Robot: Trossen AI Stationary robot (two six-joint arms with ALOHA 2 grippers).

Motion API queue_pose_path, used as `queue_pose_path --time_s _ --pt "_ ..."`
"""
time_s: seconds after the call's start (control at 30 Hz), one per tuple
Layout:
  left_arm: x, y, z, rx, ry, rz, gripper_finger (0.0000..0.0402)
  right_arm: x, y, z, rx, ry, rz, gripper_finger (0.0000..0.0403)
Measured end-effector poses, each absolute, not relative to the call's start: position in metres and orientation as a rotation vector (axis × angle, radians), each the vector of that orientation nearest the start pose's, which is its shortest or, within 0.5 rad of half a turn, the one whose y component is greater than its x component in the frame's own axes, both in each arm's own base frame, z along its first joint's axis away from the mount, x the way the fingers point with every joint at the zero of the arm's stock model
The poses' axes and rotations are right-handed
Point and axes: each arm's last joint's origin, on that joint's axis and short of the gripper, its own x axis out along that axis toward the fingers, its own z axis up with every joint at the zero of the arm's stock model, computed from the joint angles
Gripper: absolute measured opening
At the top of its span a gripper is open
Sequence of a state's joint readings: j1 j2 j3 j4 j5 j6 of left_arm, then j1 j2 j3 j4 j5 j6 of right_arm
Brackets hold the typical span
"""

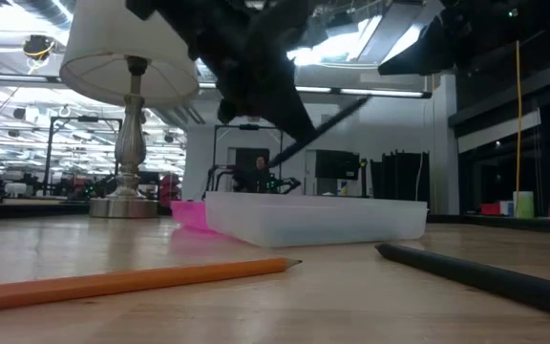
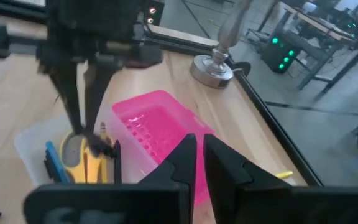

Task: Pick & place school supplies into a supply box
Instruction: Put the black pen into the supply box

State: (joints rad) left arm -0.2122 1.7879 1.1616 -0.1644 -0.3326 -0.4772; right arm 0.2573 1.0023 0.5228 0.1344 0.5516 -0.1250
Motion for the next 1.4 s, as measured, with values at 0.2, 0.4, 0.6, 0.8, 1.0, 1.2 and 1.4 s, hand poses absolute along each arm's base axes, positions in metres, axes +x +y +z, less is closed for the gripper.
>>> queue_pose_path --time_s 0.2,0.4,0.6,0.8,1.0,1.2,1.4 --pt "0.377 -0.061 0.182 -0.332 0.782 0.263 0.0014 0.207 0.039 0.235 -0.251 0.337 -0.281 0.0036" --pt "0.376 -0.050 0.177 -0.389 0.827 0.314 0.0015 0.207 0.039 0.235 -0.254 0.340 -0.279 0.0036" --pt "0.376 -0.051 0.177 -0.390 0.837 0.280 0.0029 0.207 0.039 0.234 -0.292 0.347 -0.271 0.0036" --pt "0.376 -0.051 0.178 -0.392 0.836 0.279 0.0057 0.207 0.039 0.234 -0.300 0.348 -0.270 0.0036" --pt "0.376 -0.052 0.177 -0.394 0.837 0.278 0.0069 0.207 0.039 0.234 -0.300 0.348 -0.270 0.0036" --pt "0.374 -0.052 0.183 -0.346 0.838 0.243 0.0070 0.207 0.039 0.234 -0.299 0.348 -0.270 0.0036" --pt "0.359 -0.060 0.212 -0.305 0.814 0.178 0.0060 0.208 0.040 0.231 -0.301 0.361 -0.242 0.0036"
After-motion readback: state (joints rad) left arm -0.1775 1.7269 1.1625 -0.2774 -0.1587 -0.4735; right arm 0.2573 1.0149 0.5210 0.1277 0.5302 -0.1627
